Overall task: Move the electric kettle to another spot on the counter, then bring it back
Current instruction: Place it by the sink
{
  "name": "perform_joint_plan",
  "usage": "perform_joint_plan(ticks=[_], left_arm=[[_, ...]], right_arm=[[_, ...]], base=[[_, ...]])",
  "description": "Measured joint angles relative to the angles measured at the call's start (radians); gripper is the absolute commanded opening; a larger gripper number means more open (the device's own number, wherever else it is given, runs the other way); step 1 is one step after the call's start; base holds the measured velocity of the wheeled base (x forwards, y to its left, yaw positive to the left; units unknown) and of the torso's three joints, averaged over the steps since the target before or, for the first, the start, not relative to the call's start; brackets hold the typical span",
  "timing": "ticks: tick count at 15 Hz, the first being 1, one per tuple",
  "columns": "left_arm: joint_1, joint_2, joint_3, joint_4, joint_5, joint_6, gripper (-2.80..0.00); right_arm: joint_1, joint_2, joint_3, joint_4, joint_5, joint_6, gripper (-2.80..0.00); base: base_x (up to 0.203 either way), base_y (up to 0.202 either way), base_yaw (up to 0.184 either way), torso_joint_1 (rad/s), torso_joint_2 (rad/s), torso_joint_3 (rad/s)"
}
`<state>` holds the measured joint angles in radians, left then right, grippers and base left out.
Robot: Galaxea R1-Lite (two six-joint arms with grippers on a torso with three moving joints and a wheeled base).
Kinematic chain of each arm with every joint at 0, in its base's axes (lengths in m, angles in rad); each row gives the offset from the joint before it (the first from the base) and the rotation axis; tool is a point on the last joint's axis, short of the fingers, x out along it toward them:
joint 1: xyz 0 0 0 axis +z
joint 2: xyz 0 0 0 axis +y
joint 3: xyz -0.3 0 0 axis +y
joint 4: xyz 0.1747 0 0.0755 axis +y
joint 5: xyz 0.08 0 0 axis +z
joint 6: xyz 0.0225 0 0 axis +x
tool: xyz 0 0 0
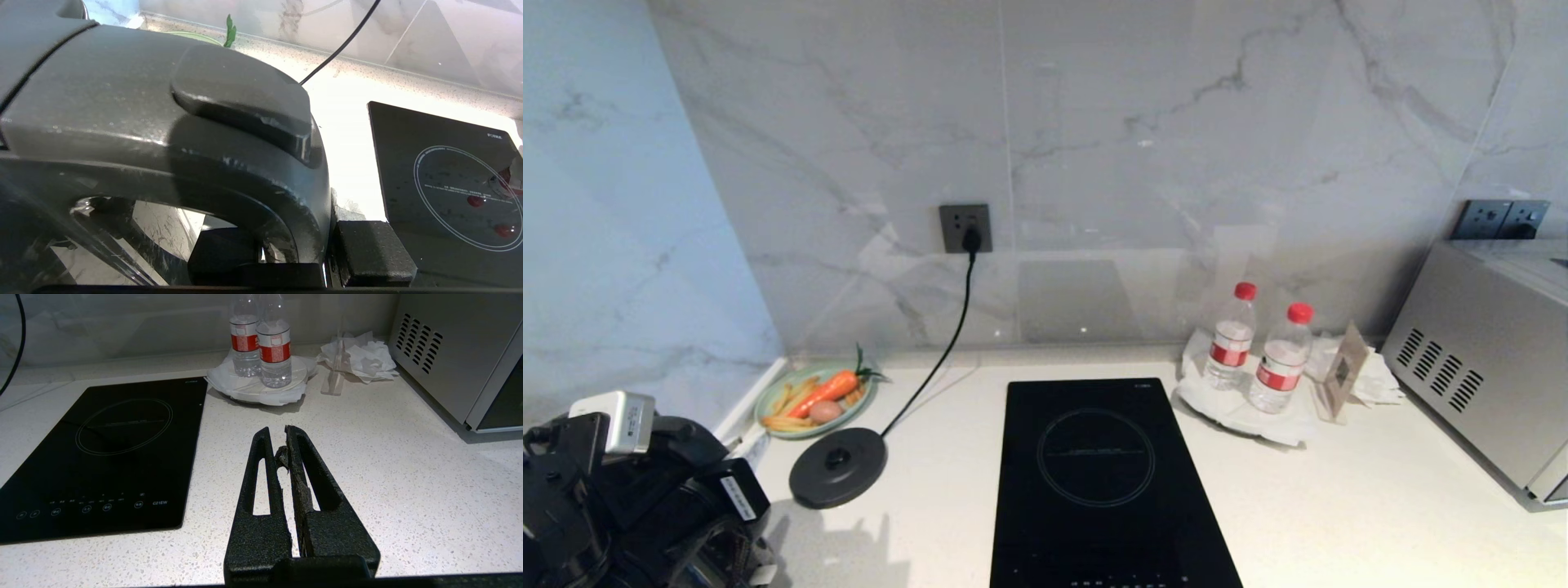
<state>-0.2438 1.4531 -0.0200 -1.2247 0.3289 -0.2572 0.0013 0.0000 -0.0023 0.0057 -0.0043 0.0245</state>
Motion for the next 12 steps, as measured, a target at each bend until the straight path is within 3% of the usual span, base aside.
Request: perform_joint_plan(ticks=[4, 12], left_arm=[[-0.001, -0.002, 0.000, -0.001, -0.003, 0.000, -2.80], [-0.001, 0.002, -0.004, 0.000, -0.002, 0.001, -2.80]], right_arm=[[0.000, 0.000, 0.000, -0.001, 0.000, 0.000, -2.80], [0.000, 0.000, 0.000, -0.001, 0.000, 0.000, -2.80]], base=[[0.001, -0.001, 0.021, 0.002, 0.00, -0.001], [-0.001, -0.009, 0.152, 0.004, 0.00, 0.002]])
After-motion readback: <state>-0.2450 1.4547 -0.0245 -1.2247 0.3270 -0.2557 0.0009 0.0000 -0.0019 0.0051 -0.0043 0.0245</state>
